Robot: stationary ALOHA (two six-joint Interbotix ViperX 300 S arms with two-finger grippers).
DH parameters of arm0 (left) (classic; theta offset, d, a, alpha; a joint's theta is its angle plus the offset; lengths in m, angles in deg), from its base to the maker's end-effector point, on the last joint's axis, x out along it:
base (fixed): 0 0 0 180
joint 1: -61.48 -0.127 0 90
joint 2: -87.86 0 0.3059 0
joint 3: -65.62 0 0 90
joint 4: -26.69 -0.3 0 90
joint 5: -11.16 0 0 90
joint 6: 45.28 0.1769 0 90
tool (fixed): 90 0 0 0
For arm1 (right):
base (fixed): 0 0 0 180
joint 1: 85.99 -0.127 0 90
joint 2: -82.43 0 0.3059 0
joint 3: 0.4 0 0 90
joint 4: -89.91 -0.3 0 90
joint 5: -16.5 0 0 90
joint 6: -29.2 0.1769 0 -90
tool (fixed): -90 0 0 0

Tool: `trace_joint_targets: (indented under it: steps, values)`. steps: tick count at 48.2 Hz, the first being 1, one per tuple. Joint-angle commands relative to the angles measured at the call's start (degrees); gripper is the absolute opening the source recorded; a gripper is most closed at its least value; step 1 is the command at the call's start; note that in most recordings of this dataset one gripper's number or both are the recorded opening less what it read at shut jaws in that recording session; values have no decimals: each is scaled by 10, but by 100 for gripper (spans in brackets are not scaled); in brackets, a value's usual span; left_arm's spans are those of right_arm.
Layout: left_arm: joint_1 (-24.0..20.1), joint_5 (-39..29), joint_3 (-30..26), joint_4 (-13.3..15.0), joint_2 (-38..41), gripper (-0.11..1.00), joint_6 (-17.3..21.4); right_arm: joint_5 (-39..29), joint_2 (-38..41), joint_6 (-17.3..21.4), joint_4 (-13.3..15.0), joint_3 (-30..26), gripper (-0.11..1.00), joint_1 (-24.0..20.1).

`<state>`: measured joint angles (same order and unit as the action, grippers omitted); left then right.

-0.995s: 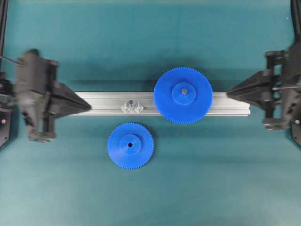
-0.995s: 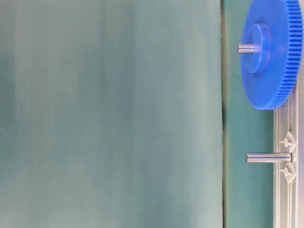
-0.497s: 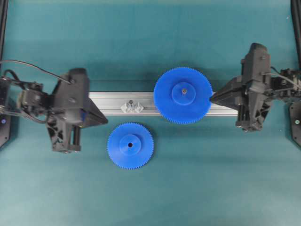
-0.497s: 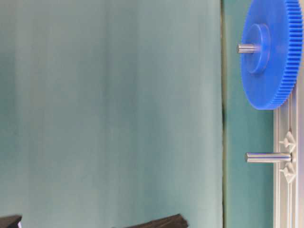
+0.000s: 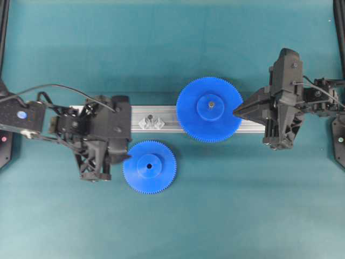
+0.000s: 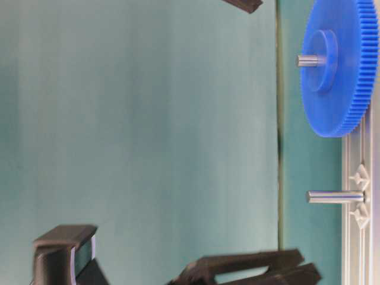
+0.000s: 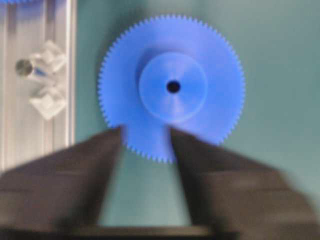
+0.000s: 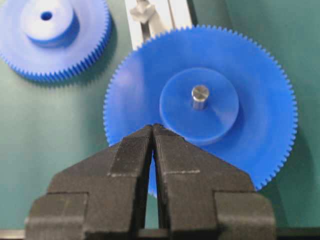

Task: Insert the small gear onto the shaft.
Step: 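Move the left gripper over the small blue gear's hub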

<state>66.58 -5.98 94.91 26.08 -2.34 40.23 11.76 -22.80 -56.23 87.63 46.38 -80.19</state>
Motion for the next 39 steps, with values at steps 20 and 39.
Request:
trace_joint_targets:
  steps: [20, 39]
  values:
    - [16, -32, -78, -1, 105, 93, 4, 46, 3, 4, 0, -1, 11, 0]
    - [20, -39, -118, -1, 168, 93, -12, 46, 2, 4, 0, 7, 11, -1]
